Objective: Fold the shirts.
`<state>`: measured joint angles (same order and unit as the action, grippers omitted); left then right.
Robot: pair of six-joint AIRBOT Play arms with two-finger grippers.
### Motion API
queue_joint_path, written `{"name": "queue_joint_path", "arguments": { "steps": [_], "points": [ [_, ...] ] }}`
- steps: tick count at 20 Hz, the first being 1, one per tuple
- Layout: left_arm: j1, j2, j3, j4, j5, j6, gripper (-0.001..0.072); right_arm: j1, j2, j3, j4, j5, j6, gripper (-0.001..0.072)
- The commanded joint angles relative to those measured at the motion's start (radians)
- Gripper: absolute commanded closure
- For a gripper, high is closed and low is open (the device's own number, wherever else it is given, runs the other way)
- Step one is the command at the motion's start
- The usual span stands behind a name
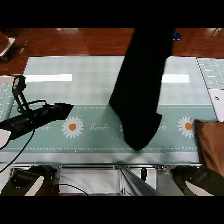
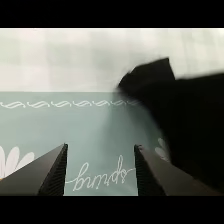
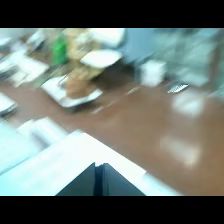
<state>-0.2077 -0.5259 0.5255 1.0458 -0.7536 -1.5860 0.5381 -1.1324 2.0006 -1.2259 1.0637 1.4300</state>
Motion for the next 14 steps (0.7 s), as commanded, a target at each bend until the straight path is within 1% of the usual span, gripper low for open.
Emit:
{"name": "queue_joint_path", "arguments": {
  "steps": [1, 3, 6, 8, 9, 10, 11, 12, 14],
  "points": [
    [0.0, 0.001, -0.001, 0.0, 0.024, -0.002, 0.0199, 0.083, -0.067, -0.11, 0.028, 0.104, 0.042, 0.0694],
    [0.0, 0.001, -0.001, 0.0, 0.024, -0.002, 0.0199, 0.107, -0.098, -0.282, 0.046, 0.05, 0.08, 0.0694],
    [0.0, 0.001, -0.001, 0.0, 0.023, -0.002, 0.0199, 0.137, -0.151, -0.536, 0.178, -0.085, 0.085, 0.0694],
    [-0.001, 0.001, -0.001, 0.0, 0.019, -0.001, 0.0199, 0.138, -0.196, -0.628, 0.254, -0.117, 0.085, 0.0694],
    [-0.001, 0.001, -0.001, 0.0, 0.017, -0.002, 0.0199, 0.138, -0.224, -0.651, 0.267, -0.117, 0.085, 0.0691],
    [-0.001, 0.001, -0.001, -0.001, 0.016, -0.002, 0.0199, 0.138, -0.253, -0.654, 0.268, -0.103, 0.093, 0.0599],
    [-0.005, 0.001, -0.001, -0.011, 0.008, -0.002, 0.0198, 0.135, -0.271, -0.654, 0.274, -0.09, 0.089, 0.0369],
    [-0.012, 0.0, -0.001, -0.025, 0.002, -0.001, 0.0199, 0.122, -0.277, -0.654, 0.265, -0.076, 0.071, 0.0306],
    [-0.02, 0.001, 0.003, -0.017, -0.029, 0.002, 0.0199, 0.042, -0.255, -0.643, 0.194, -0.022, 0.075, 0.0306]
  ]
}}
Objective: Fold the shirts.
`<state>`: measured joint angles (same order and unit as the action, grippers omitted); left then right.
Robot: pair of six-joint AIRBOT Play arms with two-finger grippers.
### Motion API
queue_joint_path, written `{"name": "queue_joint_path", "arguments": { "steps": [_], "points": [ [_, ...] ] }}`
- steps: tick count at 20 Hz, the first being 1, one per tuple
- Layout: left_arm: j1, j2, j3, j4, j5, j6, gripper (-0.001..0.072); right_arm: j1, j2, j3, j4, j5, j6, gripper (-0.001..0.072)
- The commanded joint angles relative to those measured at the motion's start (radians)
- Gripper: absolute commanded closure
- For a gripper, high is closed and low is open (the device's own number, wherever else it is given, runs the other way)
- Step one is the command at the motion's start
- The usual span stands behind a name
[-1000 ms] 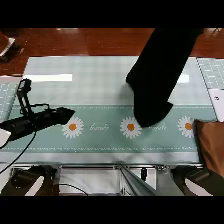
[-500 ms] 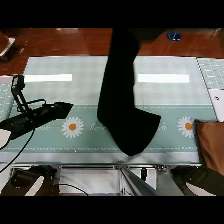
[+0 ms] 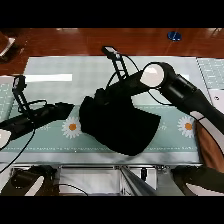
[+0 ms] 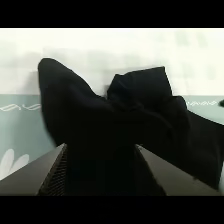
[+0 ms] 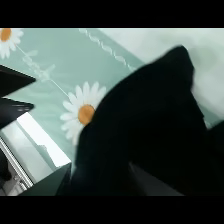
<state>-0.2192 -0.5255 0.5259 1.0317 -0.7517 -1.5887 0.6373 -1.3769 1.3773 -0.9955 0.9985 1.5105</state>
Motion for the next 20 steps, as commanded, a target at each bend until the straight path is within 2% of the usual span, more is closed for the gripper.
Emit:
{"name": "queue_joint_path", "arguments": {
  "steps": [1, 4, 6, 8, 9, 12, 13, 16, 20],
  "points": [
    [0.007, 0.001, 0.018, 0.028, -0.074, 0.0, 0.0199, -0.128, 0.022, -0.016, -0.1, 0.084, -0.001, 0.0306],
    [0.113, 0.0, 0.047, 0.045, -0.2, -0.006, 0.0199, -0.396, 0.156, -0.029, -0.388, 0.227, 0.07, 0.0306],
    [0.169, -0.019, 0.021, 0.031, -0.275, -0.006, 0.0199, -0.591, 0.259, -0.127, -0.482, 0.246, 0.098, 0.0306],
    [0.182, -0.075, -0.043, -0.053, -0.3, -0.005, 0.0199, -0.776, 0.363, -0.317, -0.441, 0.2, 0.101, 0.0306],
    [0.182, -0.121, -0.073, -0.129, -0.291, 0.023, 0.0199, -0.847, 0.408, -0.425, -0.398, 0.171, 0.098, 0.0307],
    [0.174, -0.322, -0.097, -0.402, -0.281, 0.274, 0.0199, -0.974, 0.503, -0.713, -0.258, 0.126, 0.01, 0.0307],
    [0.168, -0.394, -0.085, -0.42, -0.262, 0.32, 0.0198, -0.98, 0.523, -0.776, -0.235, 0.103, 0.004, 0.0307],
    [0.167, -0.587, -0.026, -0.396, -0.236, 0.334, 0.0199, -0.964, 0.534, -0.88, -0.104, 0.098, -0.058, 0.0307],
    [0.12, -0.753, 0.076, -0.397, -0.236, 0.371, 0.0203, -0.865, 0.534, -0.969, -0.062, 0.129, -0.072, 0.0307]
  ]
}}
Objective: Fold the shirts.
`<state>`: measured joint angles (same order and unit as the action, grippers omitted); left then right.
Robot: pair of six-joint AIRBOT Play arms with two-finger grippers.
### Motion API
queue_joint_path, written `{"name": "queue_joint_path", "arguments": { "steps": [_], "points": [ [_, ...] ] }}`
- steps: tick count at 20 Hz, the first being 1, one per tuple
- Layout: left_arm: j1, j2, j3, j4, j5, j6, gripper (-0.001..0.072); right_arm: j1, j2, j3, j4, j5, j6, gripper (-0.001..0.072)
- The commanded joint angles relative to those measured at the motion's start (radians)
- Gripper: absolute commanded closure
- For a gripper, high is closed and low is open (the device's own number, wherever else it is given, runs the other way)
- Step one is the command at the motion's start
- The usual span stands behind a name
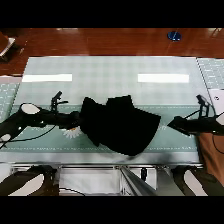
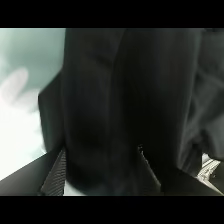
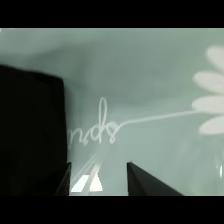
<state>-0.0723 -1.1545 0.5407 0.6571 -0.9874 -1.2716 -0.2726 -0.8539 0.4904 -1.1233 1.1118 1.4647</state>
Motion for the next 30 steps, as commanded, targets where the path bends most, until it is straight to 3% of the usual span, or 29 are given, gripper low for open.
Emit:
{"name": "queue_joint_path", "arguments": {
  "steps": [1, 2, 3, 10, 11, 12, 13, 18, 24, 28, 30],
  "points": [
    [-0.043, -0.148, 0.086, -0.022, -0.003, 0.06, 0.0348, 0.075, 0.006, -0.099, 0.083, 0.012, -0.026, 0.0307],
    [-0.054, -0.164, 0.111, -0.023, -0.011, 0.087, 0.0674, 0.108, -0.007, -0.111, 0.1, 0.01, -0.023, 0.0307],
    [-0.066, -0.167, 0.132, -0.022, -0.012, 0.113, 0.0691, 0.14, -0.03, -0.113, 0.115, 0.011, -0.009, 0.0307],
    [-0.067, -0.166, 0.198, -0.023, -0.035, 0.111, 0.0691, 0.372, -0.239, -0.098, 0.325, -0.167, -0.021, 0.0314],
    [-0.067, -0.166, 0.199, -0.023, -0.039, 0.111, 0.0691, 0.394, -0.267, -0.074, 0.344, -0.187, -0.03, 0.0424],
    [-0.064, -0.164, 0.199, -0.024, -0.043, 0.112, 0.0691, 0.408, -0.282, -0.038, 0.359, -0.192, -0.053, 0.0618],
    [-0.055, -0.158, 0.203, -0.026, -0.05, 0.112, 0.0691, 0.41, -0.285, 0.009, 0.366, -0.185, -0.091, 0.0693],
    [0.06, -0.013, 0.399, -0.068, -0.116, 0.112, 0.0691, 0.36, -0.28, 0.503, 0.211, -0.032, -0.082, 0.0694],
    [0.198, 0.277, 0.787, -0.115, 0.071, 0.1, 0.0691, 0.343, -0.22, 1.283, -0.072, 0.058, 0.015, 0.0694],
    [0.302, 0.459, 0.9, -0.045, 0.158, 0.087, 0.0691, 0.343, -0.064, 1.45, -0.207, 0.076, 0.032, 0.0694],
    [0.366, 0.553, 0.903, 0.053, 0.164, 0.026, 0.0691, 0.343, 0.03, 1.45, -0.284, 0.099, 0.051, 0.0694]
  ]
}}
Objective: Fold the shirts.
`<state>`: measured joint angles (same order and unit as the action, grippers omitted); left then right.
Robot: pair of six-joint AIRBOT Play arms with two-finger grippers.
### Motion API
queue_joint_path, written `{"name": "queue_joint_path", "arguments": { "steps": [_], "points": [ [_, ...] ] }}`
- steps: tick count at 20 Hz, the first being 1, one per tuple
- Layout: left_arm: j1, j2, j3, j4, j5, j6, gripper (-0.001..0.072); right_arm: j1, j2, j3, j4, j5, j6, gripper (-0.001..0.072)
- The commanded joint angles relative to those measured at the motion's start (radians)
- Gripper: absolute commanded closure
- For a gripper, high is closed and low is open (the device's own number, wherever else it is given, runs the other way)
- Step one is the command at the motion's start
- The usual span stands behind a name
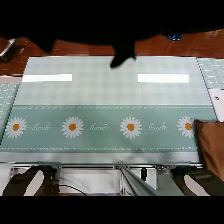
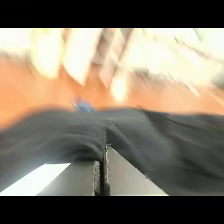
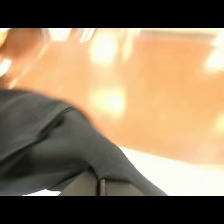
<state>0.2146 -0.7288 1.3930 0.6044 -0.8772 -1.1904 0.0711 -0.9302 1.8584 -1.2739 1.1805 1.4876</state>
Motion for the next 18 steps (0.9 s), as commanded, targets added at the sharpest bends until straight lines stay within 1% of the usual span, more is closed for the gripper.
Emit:
{"name": "queue_joint_path", "arguments": {
  "steps": [1, 3, 5, 8, 10, 11, 12, 14, 15, 16, 17, 18],
  "points": [
    [0.108, 0.172, 0.051, 0.149, 0.054, -0.073, 0.0691, -0.001, 0.151, 0.082, -0.169, 0.055, 0.037, 0.0694],
    [0.156, 0.265, 0.051, 0.221, 0.05, -0.08, 0.0691, -0.001, 0.222, 0.082, -0.212, 0.109, 0.055, 0.0694],
    [0.19, 0.343, 0.051, 0.261, 0.021, -0.09, 0.0691, -0.001, 0.271, 0.082, -0.238, 0.223, 0.068, 0.0694],
    [0.222, 0.399, 0.044, 0.266, -0.133, -0.09, 0.0691, -0.001, 0.313, 0.046, -0.257, 0.444, 0.084, 0.0694],
    [0.228, 0.399, -0.006, 0.264, -0.225, -0.1, 0.0691, -0.001, 0.366, -0.089, -0.245, 0.509, 0.106, 0.0694],
    [0.227, 0.399, -0.055, 0.262, -0.243, -0.127, 0.0691, -0.001, 0.402, -0.192, -0.242, 0.522, 0.119, 0.0694],
    [0.227, 0.397, -0.123, 0.249, -0.256, -0.135, 0.0691, -0.001, 0.44, -0.302, -0.237, 0.52, 0.142, 0.0694],
    [0.227, 0.379, -0.278, 0.184, -0.255, -0.125, 0.0691, -0.001, 0.51, -0.549, -0.203, 0.508, 0.179, 0.0694],
    [0.227, 0.356, -0.359, 0.159, -0.235, -0.122, 0.0691, 0.0, 0.537, -0.666, -0.179, 0.482, 0.19, 0.0694],
    [0.227, 0.32, -0.446, 0.119, -0.21, -0.12, 0.0691, -0.001, 0.557, -0.786, -0.159, 0.433, 0.198, 0.0694],
    [0.222, 0.279, -0.517, 0.071, -0.187, -0.098, 0.0691, -0.001, 0.562, -0.884, -0.153, 0.375, 0.204, 0.0695],
    [0.2, 0.227, -0.579, 0.022, -0.154, -0.056, 0.0691, -0.001, 0.556, -0.977, -0.145, 0.295, 0.206, 0.0695]
  ]
}}
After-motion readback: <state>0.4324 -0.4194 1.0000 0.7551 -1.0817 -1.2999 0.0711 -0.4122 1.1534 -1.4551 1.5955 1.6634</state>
